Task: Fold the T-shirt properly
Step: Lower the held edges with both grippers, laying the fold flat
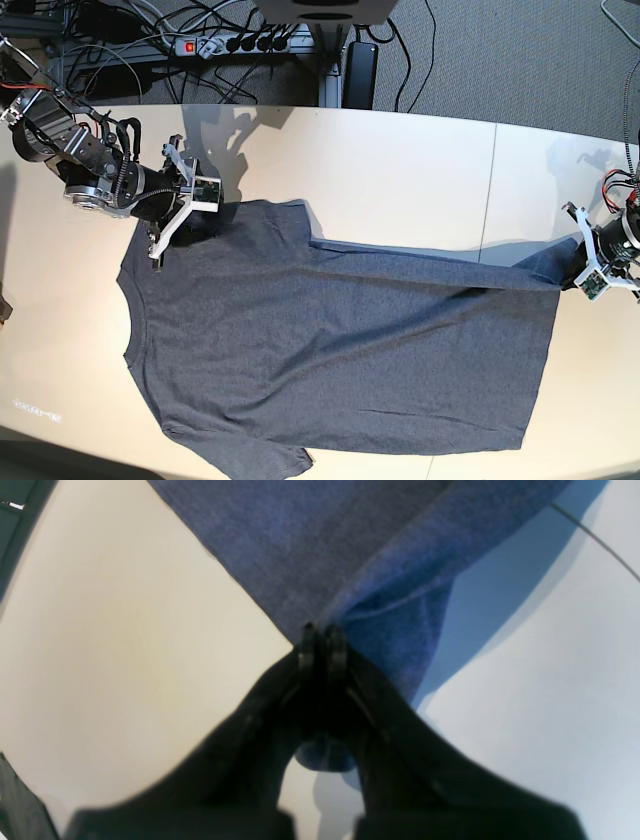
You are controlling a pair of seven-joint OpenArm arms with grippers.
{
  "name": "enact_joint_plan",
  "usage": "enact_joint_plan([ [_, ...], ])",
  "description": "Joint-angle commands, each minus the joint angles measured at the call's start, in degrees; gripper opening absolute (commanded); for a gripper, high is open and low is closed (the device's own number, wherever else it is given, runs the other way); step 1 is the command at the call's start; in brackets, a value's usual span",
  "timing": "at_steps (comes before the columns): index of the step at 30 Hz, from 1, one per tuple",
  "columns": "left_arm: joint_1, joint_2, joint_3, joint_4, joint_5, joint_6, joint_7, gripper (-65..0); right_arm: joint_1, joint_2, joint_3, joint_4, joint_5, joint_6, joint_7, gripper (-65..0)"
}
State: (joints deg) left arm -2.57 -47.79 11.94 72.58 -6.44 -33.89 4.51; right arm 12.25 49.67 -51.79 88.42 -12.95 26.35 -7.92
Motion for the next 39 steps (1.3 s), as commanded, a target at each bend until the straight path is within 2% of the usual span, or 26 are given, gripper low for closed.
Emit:
enact_joint_plan([
  [1, -1.07, -1.55, -0.59, 0.52, -0.63, -0.20, -0.85, -65.0, -0.11, 0.61, -0.61, -0.70, -1.25, 3.43, -3.17, -45.0],
  [6, -1.07, -1.40, -0.59, 0.52, -0.66, -0.22, -0.87, -65.0, 1.07, 0.61, -0.61, -0.70, -1.22, 3.43, -3.17, -63.9],
  [7, -1.07, -1.27, -0.59, 0.52, -0.66, -0.22, -0.87, -65.0, 1.31, 0.61, -0.61, -0.70, -1.20, 3.43, -3.19, -65.0],
  [17, -1.09, 0.31, -0.59, 0.52, -0.63, -0.22, -0.85, -65.0, 5.22, 0.61, -0.55, -0.50, -0.92, 3.41, -3.19, -65.0],
  [25, -1.27, 0.28, -0.59, 0.52, -0.61, -0.20, -0.83, -65.0, 12.44, 0.63, -0.35, -0.42, 5.27, 3.45, -3.34, -65.0],
  [30, -1.44, 0.15, -0.59, 0.52, -0.57, 0.57, -0.81, -65.0, 17.03, 0.66, -0.35, -0.44, 9.62, 3.45, -5.84, -65.0],
  [33, -1.88, 0.15, -0.59, 0.52, -0.24, 1.75, -0.79, -65.0, 18.88, 0.63, -0.35, -0.48, 10.01, 3.45, -5.84, -65.0],
  [39, -2.86, 0.17, -0.59, 0.52, -0.15, 1.75, -0.79, -65.0, 20.72, 0.61, -0.35, -1.16, 10.43, 3.45, -5.81, -65.0],
])
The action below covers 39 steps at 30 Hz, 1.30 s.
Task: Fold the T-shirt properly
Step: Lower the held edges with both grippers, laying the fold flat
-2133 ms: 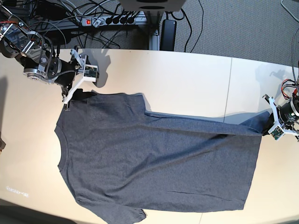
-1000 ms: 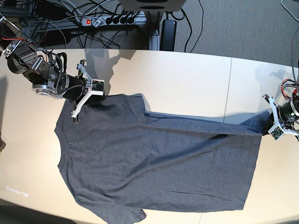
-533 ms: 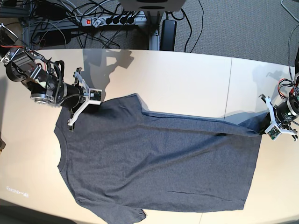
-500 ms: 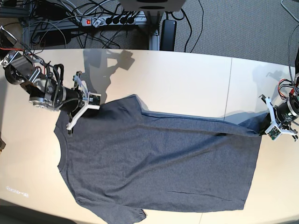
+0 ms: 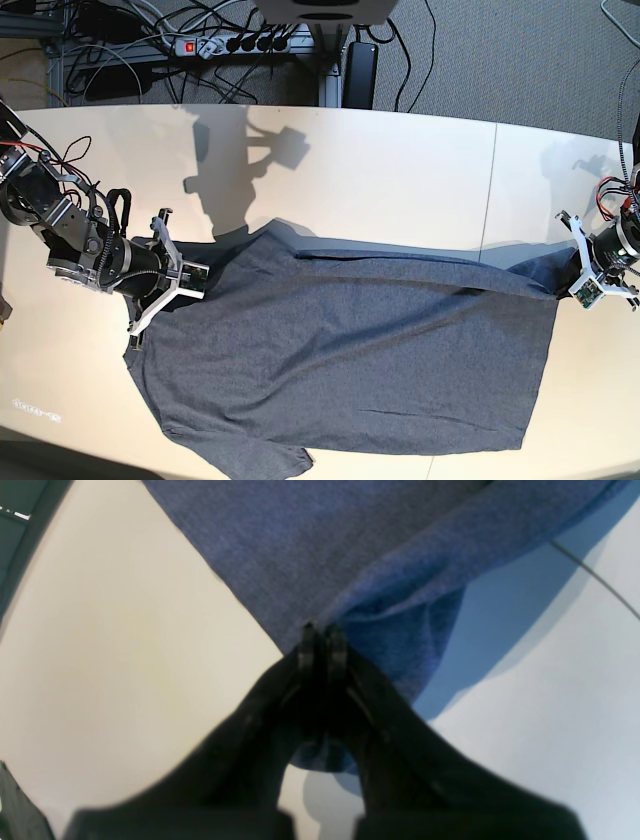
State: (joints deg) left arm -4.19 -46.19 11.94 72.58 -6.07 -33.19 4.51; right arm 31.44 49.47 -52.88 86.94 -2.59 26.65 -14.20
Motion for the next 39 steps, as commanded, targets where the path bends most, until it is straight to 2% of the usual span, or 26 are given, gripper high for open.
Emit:
enact_joint_plan([
  [1, -1.40, -1.42, -0.59, 0.52, -0.52, 1.05, -0.79, -65.0, 1.68, 0.81, 0.74, -0.02, 0.07, 3.15, 0.48, -65.0],
  [7, -2.60, -1.29, -0.61, 0.22, -0.52, 1.14, -0.83, -65.0, 3.48, 0.46, 0.74, -4.04, 0.02, 3.15, 2.05, -65.0],
  [11, -4.33, -0.98, -0.59, -2.29, -0.48, 4.74, -0.85, -65.0, 5.05, -1.31, 0.74, -7.82, 0.02, 3.13, 2.38, -65.0],
  [18, -6.88, -0.96, -0.59, -4.28, 0.42, 4.66, -0.90, -65.0, 7.89, -4.31, 0.74, -11.98, 0.02, 3.15, 3.74, -65.0],
  [24, -7.56, -0.98, -0.11, -4.28, 1.40, 3.87, -1.81, -65.0, 9.05, -4.90, 0.72, -12.17, 0.04, 3.19, 3.74, -65.0],
  [28, -9.16, -0.98, 4.72, -4.28, 4.83, 3.85, -3.32, -65.0, 9.16, -5.07, 0.72, -12.17, 0.02, 3.19, 3.74, -65.0],
  [35, -16.92, -1.01, 15.45, -4.28, 11.28, 4.04, -4.07, -65.0, 9.16, -5.73, 0.72, -14.82, 0.00, 3.17, 3.93, -65.0],
  [39, -20.70, -1.16, 20.41, -4.28, 11.56, 4.04, -3.63, -65.0, 9.16, -6.01, 0.74, -16.17, 0.00, 3.17, 3.96, -65.0],
])
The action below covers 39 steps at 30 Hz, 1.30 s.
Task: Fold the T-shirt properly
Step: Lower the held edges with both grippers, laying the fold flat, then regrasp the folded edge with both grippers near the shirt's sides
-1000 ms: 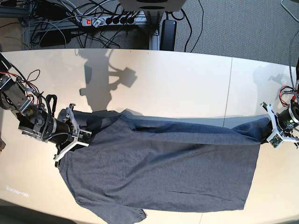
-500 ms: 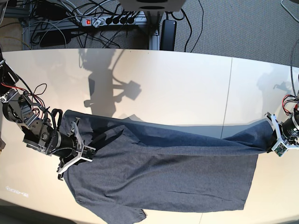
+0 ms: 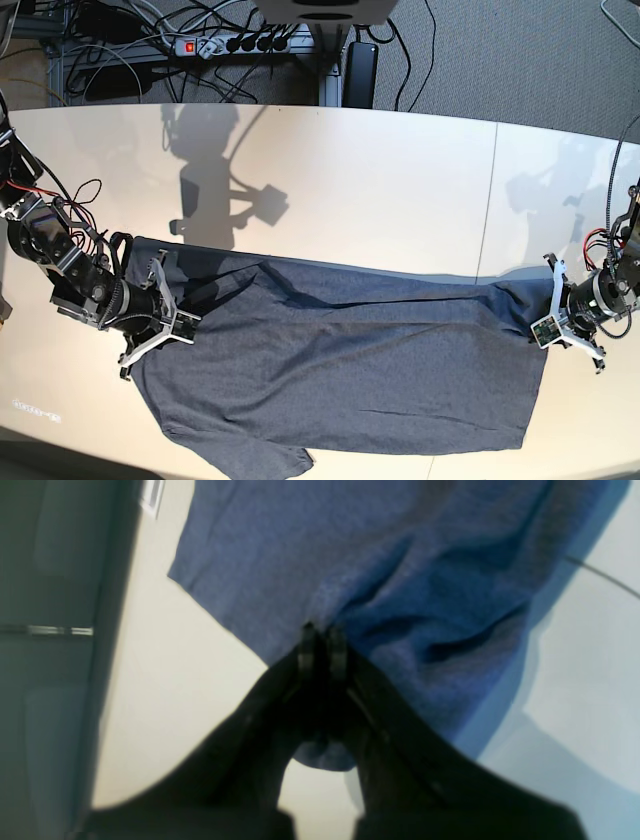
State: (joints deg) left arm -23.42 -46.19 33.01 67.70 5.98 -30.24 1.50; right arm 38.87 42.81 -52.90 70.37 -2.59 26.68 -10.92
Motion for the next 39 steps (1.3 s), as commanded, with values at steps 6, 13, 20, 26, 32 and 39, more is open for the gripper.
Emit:
enact_joint_plan([
  [6, -5.49, -1.11, 6.01, -0.48, 2.49, 1.36, 0.00, -65.0, 1.70, 0.15, 0.74, 0.24, 0.02, 3.15, 0.68, -65.0],
  [13, -7.78, -1.07, 7.61, -6.47, 2.45, 5.38, -0.68, -65.0, 1.73, -1.46, 0.74, 0.22, 0.07, 3.13, 0.66, -65.0],
  [20, -9.11, -1.11, 7.58, -9.01, 0.70, 7.45, -1.05, -41.4, 1.73, -2.89, 0.74, 0.22, 1.73, 3.13, 0.66, -65.0],
  [26, -9.42, -1.11, 7.56, -8.98, -3.98, 16.20, 4.33, -34.9, 1.75, -2.93, 0.76, 0.13, 1.79, 2.21, 0.68, -26.9],
  [32, -12.52, -1.11, 7.34, -8.98, -11.58, 19.28, 8.70, -34.9, 1.73, -2.86, 1.49, 0.11, 4.15, -7.78, 0.63, -23.2],
  [39, -15.21, -1.07, 7.34, -8.98, -19.34, 19.28, 11.13, -37.6, 1.73, -2.86, 2.84, 0.11, 4.13, -15.67, -1.29, -23.3],
])
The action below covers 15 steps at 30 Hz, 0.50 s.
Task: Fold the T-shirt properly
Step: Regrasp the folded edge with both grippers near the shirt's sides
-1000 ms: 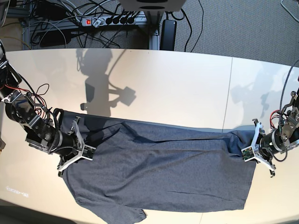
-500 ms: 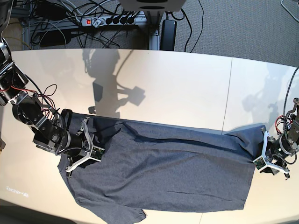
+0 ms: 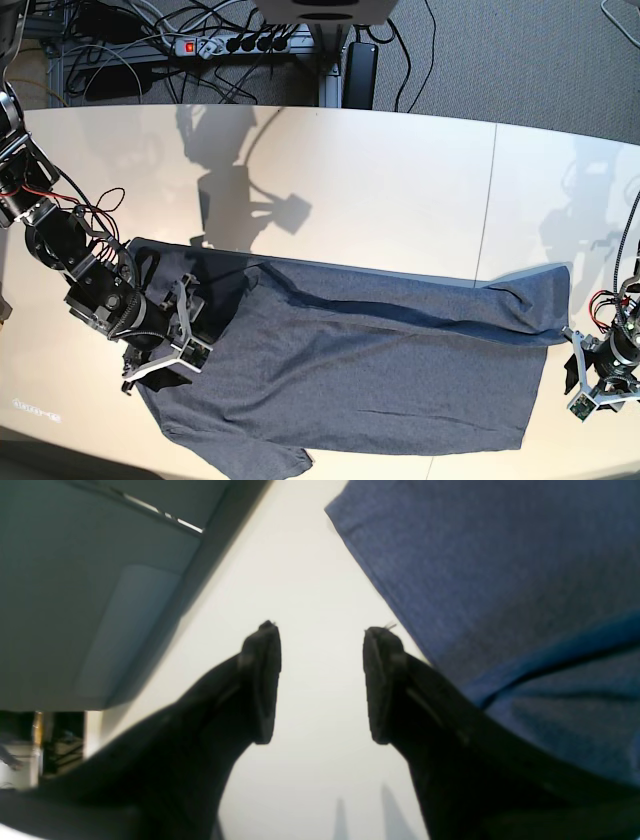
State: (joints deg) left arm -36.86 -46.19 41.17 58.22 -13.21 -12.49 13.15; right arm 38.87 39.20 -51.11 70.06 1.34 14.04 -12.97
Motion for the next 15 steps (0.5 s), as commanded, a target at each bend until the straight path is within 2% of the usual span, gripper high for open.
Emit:
enact_joint_plan([
  [1, -1.84, -1.03, -0.81, 0.50, -0.35, 1.53, -0.22, -40.7, 1.73, 0.72, 1.38, 0.42, 0.20, -4.68, 0.22, -23.3],
  [4, -1.84, -0.46, -0.81, 0.50, -0.33, 2.16, 1.07, -54.9, 1.73, 0.61, 3.08, 0.44, 0.20, -8.37, -0.42, -23.4],
  [7, -1.84, 0.61, -0.81, 0.50, -1.51, 5.49, 3.58, -65.0, 1.73, 0.15, 5.99, 0.44, 0.24, -10.43, -0.59, -23.4],
  [13, -1.79, 3.54, -0.81, 0.50, -2.47, 6.08, 6.27, -65.0, 1.57, -1.73, 11.78, 0.42, 2.58, -11.32, -4.02, -23.5],
  [14, -1.79, 4.09, -0.81, 0.50, -2.80, 6.08, 6.99, -65.0, 1.55, -1.90, 11.96, 0.42, 2.54, -11.32, -4.24, -24.8],
  [15, -1.79, 4.63, -0.81, 0.50, -3.50, 6.05, 7.58, -65.0, 1.53, -1.95, 11.93, 0.33, 2.49, -11.32, -4.26, -30.8],
])
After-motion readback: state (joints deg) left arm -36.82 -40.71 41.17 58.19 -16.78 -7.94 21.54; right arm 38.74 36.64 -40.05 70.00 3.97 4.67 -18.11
